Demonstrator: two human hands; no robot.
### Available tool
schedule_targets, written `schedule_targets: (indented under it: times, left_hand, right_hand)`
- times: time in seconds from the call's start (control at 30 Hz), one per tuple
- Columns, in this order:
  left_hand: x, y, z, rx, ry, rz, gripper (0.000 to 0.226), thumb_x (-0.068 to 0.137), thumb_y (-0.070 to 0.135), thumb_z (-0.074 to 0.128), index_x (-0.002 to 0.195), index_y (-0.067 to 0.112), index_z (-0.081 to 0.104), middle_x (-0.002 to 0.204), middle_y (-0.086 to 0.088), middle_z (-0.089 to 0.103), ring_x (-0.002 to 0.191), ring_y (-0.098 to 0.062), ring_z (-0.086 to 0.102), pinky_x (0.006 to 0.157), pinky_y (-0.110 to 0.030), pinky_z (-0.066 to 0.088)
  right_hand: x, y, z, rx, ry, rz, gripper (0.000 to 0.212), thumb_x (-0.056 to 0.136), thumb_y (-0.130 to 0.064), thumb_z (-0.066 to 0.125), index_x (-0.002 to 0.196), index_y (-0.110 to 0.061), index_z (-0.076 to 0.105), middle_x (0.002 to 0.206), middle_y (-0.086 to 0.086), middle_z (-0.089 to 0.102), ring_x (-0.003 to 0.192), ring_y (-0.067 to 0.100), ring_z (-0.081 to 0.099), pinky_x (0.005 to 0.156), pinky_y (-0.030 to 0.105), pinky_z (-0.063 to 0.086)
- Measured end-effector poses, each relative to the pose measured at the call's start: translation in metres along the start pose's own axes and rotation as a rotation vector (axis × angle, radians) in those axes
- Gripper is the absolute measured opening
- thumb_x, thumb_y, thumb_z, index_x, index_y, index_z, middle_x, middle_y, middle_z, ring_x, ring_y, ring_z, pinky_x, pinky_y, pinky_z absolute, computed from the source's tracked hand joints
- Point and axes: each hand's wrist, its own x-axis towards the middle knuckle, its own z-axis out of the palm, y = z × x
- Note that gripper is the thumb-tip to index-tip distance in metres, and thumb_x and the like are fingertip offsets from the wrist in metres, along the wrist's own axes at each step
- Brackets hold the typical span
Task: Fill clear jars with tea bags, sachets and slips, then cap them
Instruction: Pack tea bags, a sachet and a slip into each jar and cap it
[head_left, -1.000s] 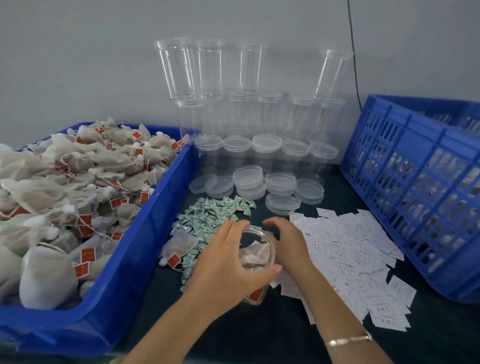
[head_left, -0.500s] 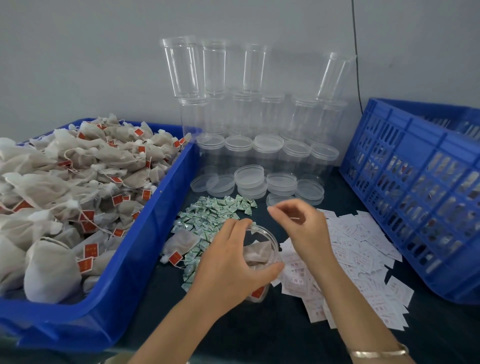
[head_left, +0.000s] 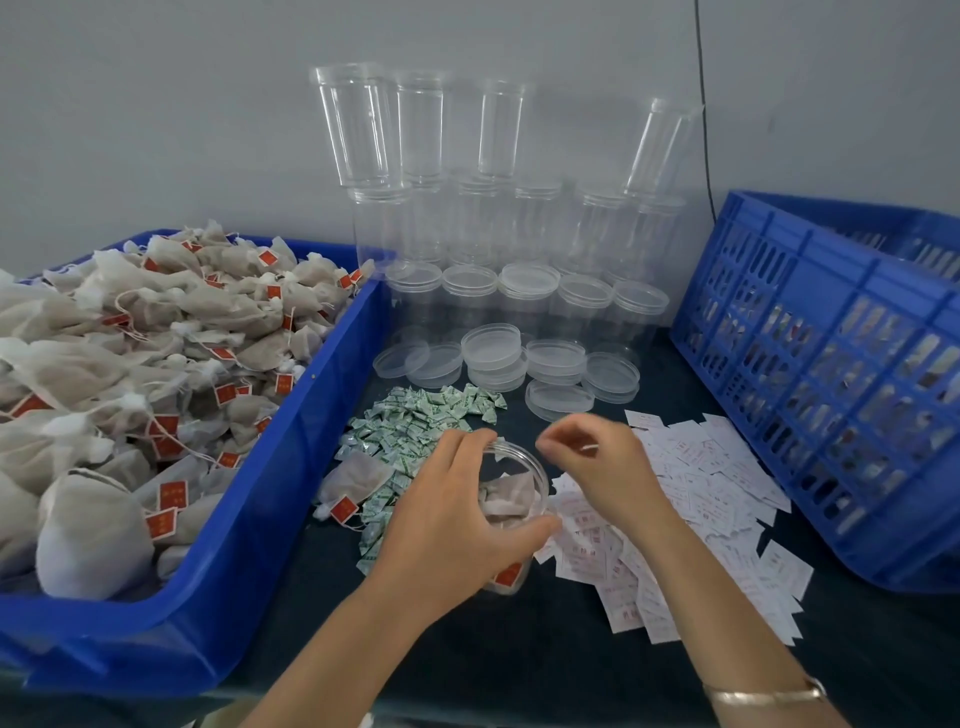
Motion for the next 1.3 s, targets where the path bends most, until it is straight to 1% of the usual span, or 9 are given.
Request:
schedule_targets:
  times: [0.07, 0.17, 0.33, 0.5, 0.6, 0.8, 0.93, 1.13, 1.3]
  left_hand:
    - [0.000, 0.000, 0.000, -0.006, -0.001, 0.002, 0.084, 0.068, 0.068, 0.064, 0.136, 0.028, 0.037, 0.118, 0.020, 0.039, 0.107, 0.001, 0.044, 0.091, -0.023, 0.045]
    - [0.000, 0.000, 0.000, -0.001, 0.003, 0.004, 0.083, 0.068, 0.068, 0.065, 0.136, 0.028, 0.037, 0.119, 0.021, 0.039, 0.108, 0.002, 0.043, 0.091, -0.023, 0.045]
    - [0.001, -0.001, 0.001, 0.004, 0.007, -0.001, 0.083, 0.067, 0.069, 0.065, 0.135, 0.030, 0.037, 0.117, 0.022, 0.038, 0.105, 0.003, 0.043, 0.088, -0.019, 0.044]
    - [0.000, -0.002, 0.001, -0.018, 0.014, 0.004, 0.080, 0.067, 0.067, 0.067, 0.132, 0.030, 0.040, 0.116, 0.022, 0.039, 0.107, 0.003, 0.044, 0.090, -0.023, 0.046]
    - [0.000, -0.002, 0.002, -0.016, 0.016, 0.009, 0.079, 0.067, 0.067, 0.067, 0.131, 0.030, 0.040, 0.116, 0.022, 0.040, 0.107, 0.003, 0.044, 0.089, -0.021, 0.045]
    - [0.001, -0.003, 0.001, -0.005, 0.005, 0.002, 0.079, 0.065, 0.070, 0.063, 0.130, 0.031, 0.040, 0.114, 0.023, 0.039, 0.105, 0.004, 0.044, 0.087, -0.020, 0.045]
    - [0.001, -0.003, 0.001, -0.007, -0.005, -0.009, 0.081, 0.064, 0.072, 0.061, 0.130, 0.032, 0.039, 0.115, 0.024, 0.039, 0.105, 0.005, 0.043, 0.087, -0.019, 0.045]
    - [0.001, -0.004, 0.002, 0.008, -0.015, -0.018, 0.081, 0.065, 0.072, 0.063, 0.132, 0.032, 0.039, 0.116, 0.025, 0.039, 0.105, 0.005, 0.042, 0.085, -0.017, 0.041]
    - [0.002, -0.003, 0.002, -0.019, -0.026, -0.050, 0.082, 0.065, 0.070, 0.066, 0.133, 0.032, 0.039, 0.118, 0.026, 0.039, 0.109, 0.004, 0.045, 0.089, -0.022, 0.046]
  right_hand:
    - [0.009, 0.014, 0.008, -0.223, -0.171, 0.144, 0.007, 0.089, -0.022, 0.074, 0.094, -0.023, 0.071, 0.092, -0.011, 0.068, 0.084, 0.003, 0.062, 0.081, 0.027, 0.051]
    - [0.017, 0.026, 0.023, -0.437, -0.313, 0.173, 0.029, 0.084, -0.026, 0.078, 0.109, -0.018, 0.066, 0.102, -0.006, 0.057, 0.092, 0.013, 0.055, 0.087, 0.029, 0.047]
    - [0.027, 0.021, 0.027, -0.506, -0.403, 0.208, 0.019, 0.085, -0.019, 0.072, 0.078, -0.026, 0.056, 0.080, -0.009, 0.056, 0.079, 0.013, 0.054, 0.074, 0.027, 0.045]
    - [0.034, 0.021, 0.016, -0.369, -0.339, 0.154, 0.022, 0.084, -0.009, 0.073, 0.077, -0.024, 0.059, 0.078, -0.008, 0.057, 0.071, 0.008, 0.051, 0.064, 0.020, 0.043]
    - [0.036, 0.024, 0.013, -0.337, -0.290, 0.166, 0.018, 0.083, -0.014, 0.078, 0.083, -0.023, 0.063, 0.078, -0.008, 0.056, 0.067, 0.004, 0.049, 0.057, 0.017, 0.039]
    - [0.041, 0.028, 0.009, -0.316, -0.210, 0.185, 0.025, 0.086, -0.014, 0.077, 0.074, -0.027, 0.061, 0.081, -0.008, 0.065, 0.080, 0.007, 0.062, 0.069, 0.019, 0.048]
    - [0.041, 0.028, 0.005, -0.305, -0.134, 0.157, 0.023, 0.087, -0.017, 0.078, 0.074, -0.028, 0.062, 0.084, -0.010, 0.064, 0.085, 0.008, 0.060, 0.069, 0.018, 0.042]
    - [0.031, -0.007, -0.026, -0.076, 0.028, 0.039, 0.016, 0.083, -0.014, 0.080, 0.079, -0.022, 0.066, 0.080, -0.006, 0.069, 0.079, 0.009, 0.065, 0.068, 0.014, 0.049]
    - [0.001, -0.057, -0.044, 0.500, -0.091, -0.120, 0.015, 0.070, -0.018, 0.084, 0.079, -0.018, 0.072, 0.081, 0.000, 0.076, 0.081, 0.012, 0.074, 0.071, 0.016, 0.056]
